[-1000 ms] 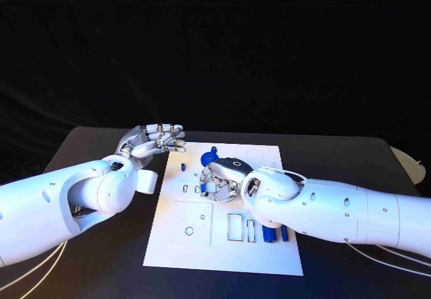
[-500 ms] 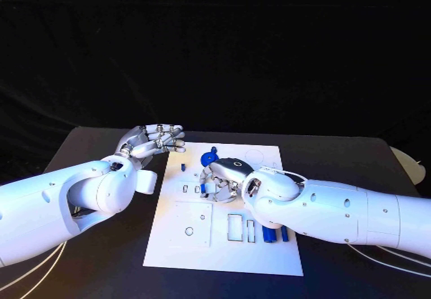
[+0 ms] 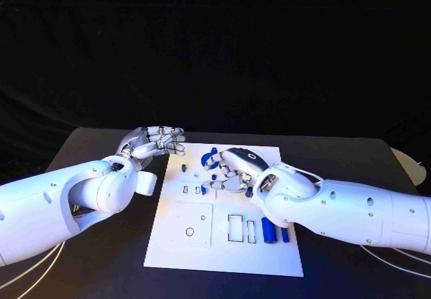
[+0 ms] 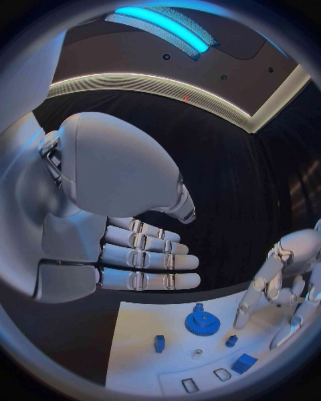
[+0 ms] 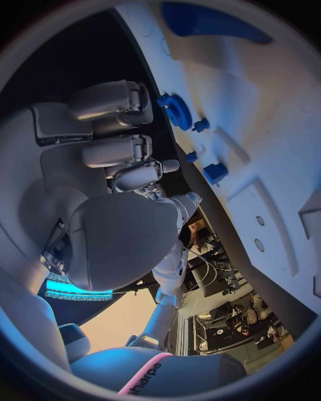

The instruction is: Assemble the parts on the task board

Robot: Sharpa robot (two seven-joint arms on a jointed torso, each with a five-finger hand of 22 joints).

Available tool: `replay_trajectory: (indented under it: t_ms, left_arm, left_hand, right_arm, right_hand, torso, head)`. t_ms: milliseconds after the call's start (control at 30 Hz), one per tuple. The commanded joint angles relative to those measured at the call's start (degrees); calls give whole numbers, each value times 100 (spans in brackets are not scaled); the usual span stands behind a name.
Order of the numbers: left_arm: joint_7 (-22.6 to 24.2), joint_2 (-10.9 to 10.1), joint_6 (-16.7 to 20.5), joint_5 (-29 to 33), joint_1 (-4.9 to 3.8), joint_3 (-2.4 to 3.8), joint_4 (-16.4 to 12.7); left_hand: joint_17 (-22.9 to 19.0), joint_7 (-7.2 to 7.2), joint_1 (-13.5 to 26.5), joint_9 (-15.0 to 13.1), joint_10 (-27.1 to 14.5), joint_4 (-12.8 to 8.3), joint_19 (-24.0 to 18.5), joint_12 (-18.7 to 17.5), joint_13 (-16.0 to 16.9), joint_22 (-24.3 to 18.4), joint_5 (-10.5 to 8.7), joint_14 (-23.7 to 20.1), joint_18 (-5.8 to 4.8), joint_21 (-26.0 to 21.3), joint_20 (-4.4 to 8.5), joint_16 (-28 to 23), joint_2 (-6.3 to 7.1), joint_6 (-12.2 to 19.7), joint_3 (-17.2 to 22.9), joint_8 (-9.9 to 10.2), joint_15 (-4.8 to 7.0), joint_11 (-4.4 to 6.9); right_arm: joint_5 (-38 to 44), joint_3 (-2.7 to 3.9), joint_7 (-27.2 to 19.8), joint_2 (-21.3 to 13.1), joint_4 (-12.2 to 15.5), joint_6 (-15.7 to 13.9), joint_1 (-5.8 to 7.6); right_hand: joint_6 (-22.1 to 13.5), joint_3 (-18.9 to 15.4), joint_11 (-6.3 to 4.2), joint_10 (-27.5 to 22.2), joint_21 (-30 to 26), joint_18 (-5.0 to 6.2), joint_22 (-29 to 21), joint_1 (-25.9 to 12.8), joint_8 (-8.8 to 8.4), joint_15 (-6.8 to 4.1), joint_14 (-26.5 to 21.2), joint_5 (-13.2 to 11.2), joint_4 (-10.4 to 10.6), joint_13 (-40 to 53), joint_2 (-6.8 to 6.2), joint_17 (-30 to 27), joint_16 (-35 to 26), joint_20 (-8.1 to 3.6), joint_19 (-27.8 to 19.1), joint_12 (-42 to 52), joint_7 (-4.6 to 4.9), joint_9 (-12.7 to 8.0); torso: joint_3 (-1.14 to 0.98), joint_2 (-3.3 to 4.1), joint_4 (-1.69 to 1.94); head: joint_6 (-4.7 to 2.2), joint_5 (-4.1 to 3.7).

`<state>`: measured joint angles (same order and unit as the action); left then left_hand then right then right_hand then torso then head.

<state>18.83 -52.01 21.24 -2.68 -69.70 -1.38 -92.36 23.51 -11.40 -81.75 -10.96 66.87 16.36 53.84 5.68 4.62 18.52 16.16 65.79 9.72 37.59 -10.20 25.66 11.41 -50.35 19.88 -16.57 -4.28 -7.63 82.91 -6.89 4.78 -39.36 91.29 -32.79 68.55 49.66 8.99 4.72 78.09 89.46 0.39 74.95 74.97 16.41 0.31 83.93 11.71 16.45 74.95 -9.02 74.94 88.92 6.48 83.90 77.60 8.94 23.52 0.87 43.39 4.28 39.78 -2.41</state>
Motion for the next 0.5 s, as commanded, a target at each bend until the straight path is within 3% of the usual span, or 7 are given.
replay_trajectory:
  t_ms: [33, 100, 133, 267, 433, 467, 500]
  left_arm:
    - [-987, 39, -526, -1168, -1, 3, 60]
    - [-1440, 57, -761, -1674, -2, 4, 99]
    - [-1631, 66, -869, -1912, -3, 4, 113]
    - [-2478, 110, -1324, -2898, -21, 8, 155]
    - [-3286, 223, -1743, -3762, -105, 12, 240]
    - [-3467, 265, -1843, -3963, -138, 13, 268]
    - [-3603, 303, -1924, -4114, -165, 13, 291]
  left_hand:
    - [486, 79, 432, -58, 260, 34, 408, 184, 114, 244, -7, 602, 80, 468, 175, 763, -86, -162, -148, -105, 176, 102]
    - [953, 192, 411, -154, 438, 33, 601, 381, 254, 480, -12, 862, 84, 872, 298, 1459, -44, -286, -189, -258, 300, 203]
    - [1998, 236, 413, -229, 552, 25, 657, 634, 459, 765, -6, 1025, 73, 1292, 387, 2582, -89, -244, -209, -347, 332, 270]
    - [4482, 342, 725, -466, 492, 7, 1404, 1865, 1501, 3161, -3, 1577, -239, 3188, 472, 4910, -173, -142, -421, -652, 449, 416]
    - [5309, 406, 1099, -713, 267, 43, 1883, 3066, 2464, 4313, -1, 1894, -404, 3953, 522, 5554, -317, -113, -549, -1010, 500, 502]
    - [6029, 479, 1337, -901, 619, 11, 2232, 4578, 3929, 4928, -8, 2202, -512, 4295, 567, 6057, -346, -114, -660, -1263, 554, 592]
    - [6100, 504, 1326, -964, 631, 42, 2276, 4829, 4181, 5011, -2, 2228, -529, 4343, 577, 6104, -381, -142, -652, -1354, 579, 589]
  right_arm:
    - [-1758, 21, -996, -229, 100, -578, 156]
    - [-2347, 28, -1158, -419, 169, -557, 272]
    - [-2543, 31, -1209, -506, 200, -542, 326]
    - [-3063, 36, -1296, -913, 352, -468, 538]
    - [-3275, 37, -1248, -1266, 453, -385, 666]
    - [-3303, 37, -1223, -1337, 464, -365, 684]
    - [-3321, 37, -1202, -1387, 471, -347, 696]
  right_hand:
    - [22, 22, -43, -16, -95, 8, 1389, -15, 26, -4, 505, -126, 15, 207, 108, 1075, -42, 2, 495, -14, -5, -8]
    - [27, 33, -45, -20, -102, 10, 1384, -11, 36, -7, 507, -93, 12, 205, 139, 1085, -40, -2, 490, -16, -8, -9]
    - [27, 33, -45, -20, -102, 10, 1384, -11, 36, -7, 507, -93, 12, 205, 139, 1085, -40, -2, 490, -16, -8, -9]
    - [86, 29, -58, -13, -85, 4, 1398, -36, 91, -16, 510, -10, 14, 213, 172, 1097, -37, -11, 504, -8, -25, 9]
    - [107, 23, -67, -8, -73, 0, 1407, -44, 116, -24, 511, 29, 11, 216, 176, 1101, -36, -17, 514, -5, -35, 21]
    - [111, 22, -69, -11, -73, 0, 1407, -44, 121, -25, 511, 37, 11, 211, 176, 1100, -36, -18, 514, -9, -37, 23]
    - [113, 21, -70, -16, -73, 0, 1407, -44, 124, -27, 510, 45, 10, 206, 174, 1097, -37, -19, 514, -14, -39, 25]
  torso:
    - [-1, -21, -17]
    - [-8, -37, -26]
    - [-13, -42, -29]
    - [-31, -80, -49]
    - [-53, -123, -73]
    - [-56, -127, -75]
    - [-63, -135, -76]
  head:
    - [-4, 33]
    - [4, 37]
    - [16, 48]
    - [43, 93]
    - [84, 156]
    - [84, 170]
    - [92, 182]
